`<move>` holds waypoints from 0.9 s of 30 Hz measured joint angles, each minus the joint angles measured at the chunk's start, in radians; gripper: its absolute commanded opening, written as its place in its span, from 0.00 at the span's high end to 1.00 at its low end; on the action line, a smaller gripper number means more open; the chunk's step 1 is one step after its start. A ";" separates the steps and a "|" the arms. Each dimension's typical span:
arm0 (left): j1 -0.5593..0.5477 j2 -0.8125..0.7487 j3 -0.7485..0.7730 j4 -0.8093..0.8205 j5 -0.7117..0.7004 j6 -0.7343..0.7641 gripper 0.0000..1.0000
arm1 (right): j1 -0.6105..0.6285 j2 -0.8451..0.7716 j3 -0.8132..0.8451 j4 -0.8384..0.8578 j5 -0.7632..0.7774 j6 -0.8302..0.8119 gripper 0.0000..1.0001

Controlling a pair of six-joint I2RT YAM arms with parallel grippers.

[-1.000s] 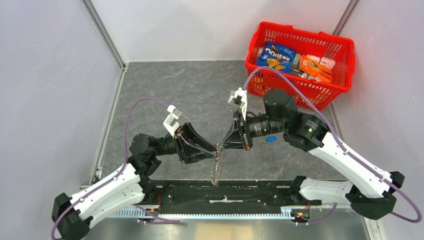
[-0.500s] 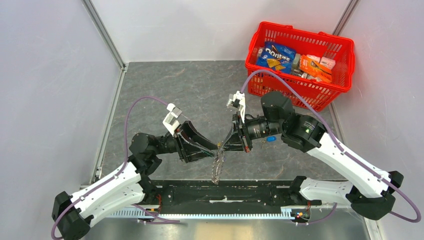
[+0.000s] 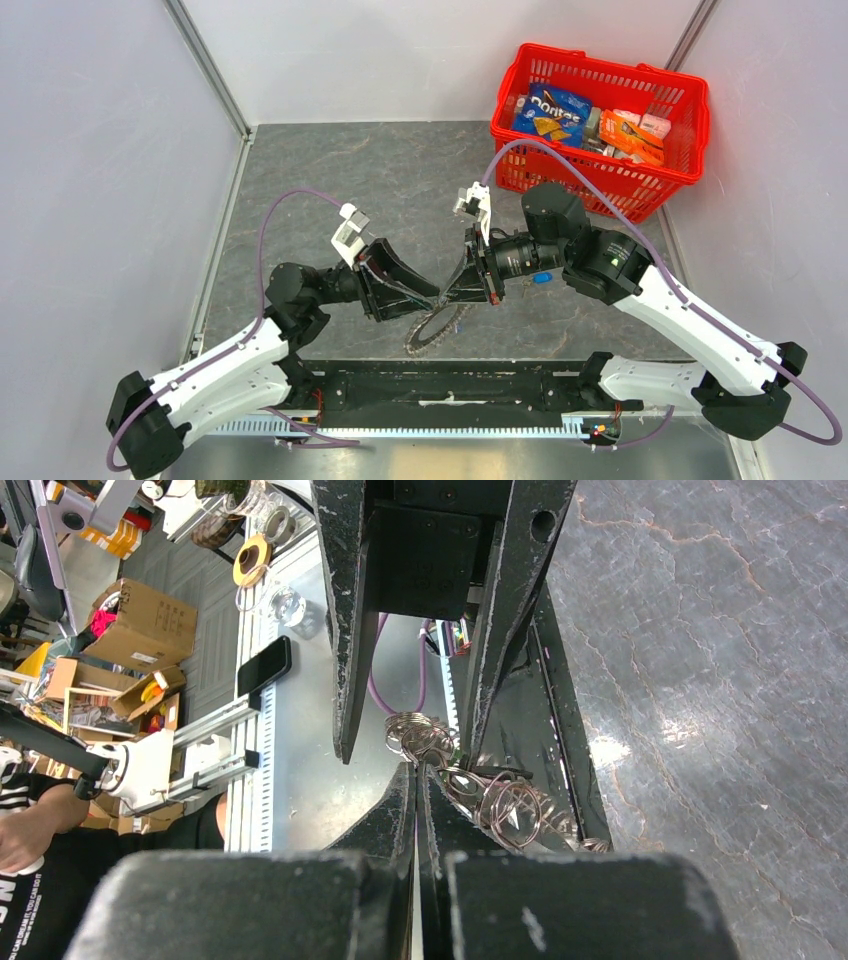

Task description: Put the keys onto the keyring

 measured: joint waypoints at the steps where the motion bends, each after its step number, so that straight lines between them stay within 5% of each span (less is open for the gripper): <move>1: 0.000 0.006 0.000 0.008 0.002 -0.004 0.49 | 0.000 0.000 0.000 0.000 0.000 0.000 1.00; 27: 0.000 -0.003 0.000 0.051 0.018 -0.029 0.49 | 0.000 -0.037 0.000 -0.010 0.042 0.000 1.00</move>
